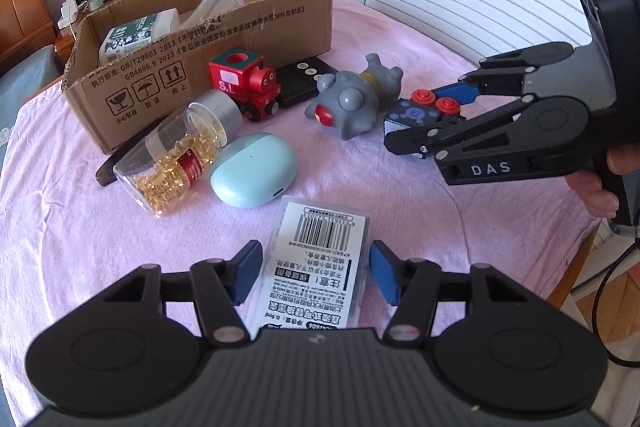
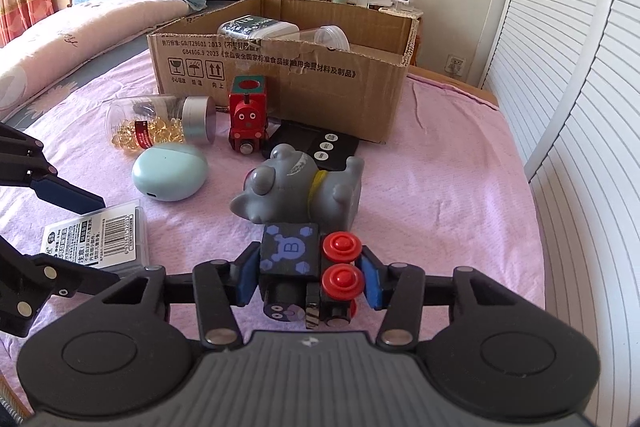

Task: Organize rigid objects
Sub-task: 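Grasp the black block toy with red wheels using the right tool, then place the block toy in the box with the right tool while the left tool drops the product box in, then withdraw both tools from the box toward the remaining items, then grasp the glass capsule jar with the left tool while the right tool grasps the grey elephant toy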

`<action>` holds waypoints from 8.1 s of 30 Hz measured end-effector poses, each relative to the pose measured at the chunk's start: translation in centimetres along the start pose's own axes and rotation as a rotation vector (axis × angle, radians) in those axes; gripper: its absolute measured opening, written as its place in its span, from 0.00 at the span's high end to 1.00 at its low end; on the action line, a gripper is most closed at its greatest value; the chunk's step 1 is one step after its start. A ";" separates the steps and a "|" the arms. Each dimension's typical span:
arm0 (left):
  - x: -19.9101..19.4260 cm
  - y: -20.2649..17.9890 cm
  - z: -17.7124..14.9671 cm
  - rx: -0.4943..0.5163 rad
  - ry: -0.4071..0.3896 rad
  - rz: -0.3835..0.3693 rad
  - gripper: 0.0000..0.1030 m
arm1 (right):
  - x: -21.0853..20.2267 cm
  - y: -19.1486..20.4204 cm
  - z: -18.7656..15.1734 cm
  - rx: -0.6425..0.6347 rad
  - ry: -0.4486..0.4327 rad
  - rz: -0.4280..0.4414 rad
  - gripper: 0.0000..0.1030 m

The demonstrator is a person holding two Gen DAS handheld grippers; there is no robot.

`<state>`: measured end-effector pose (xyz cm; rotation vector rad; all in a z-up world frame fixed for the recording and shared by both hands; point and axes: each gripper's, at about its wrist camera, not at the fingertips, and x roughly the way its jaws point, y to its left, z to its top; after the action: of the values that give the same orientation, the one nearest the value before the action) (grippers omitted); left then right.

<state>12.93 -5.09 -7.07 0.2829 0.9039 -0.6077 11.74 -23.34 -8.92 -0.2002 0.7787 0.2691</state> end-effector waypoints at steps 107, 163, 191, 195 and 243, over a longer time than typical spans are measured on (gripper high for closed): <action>-0.7 9.8 7.9 -0.243 -0.064 0.199 0.06 | 2.9 0.9 3.7 0.332 0.106 -0.138 0.00; 1.6 8.9 3.8 -0.389 -0.017 0.269 0.06 | 4.3 0.4 2.3 0.226 0.084 -0.147 0.00; 2.1 10.7 2.3 -0.301 -0.073 0.158 0.04 | 4.4 0.4 2.3 0.221 0.074 -0.145 0.00; 2.4 11.1 1.9 -0.281 -0.078 0.132 0.03 | 4.3 0.3 2.2 0.210 0.073 -0.134 0.00; 3.2 10.5 3.2 -0.232 -0.042 0.257 0.09 | 4.2 1.6 4.3 0.061 0.057 -0.081 0.26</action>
<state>22.85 0.60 -7.97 0.1723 0.8718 -0.2675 16.97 -19.98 -9.09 -0.1821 0.8322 0.1631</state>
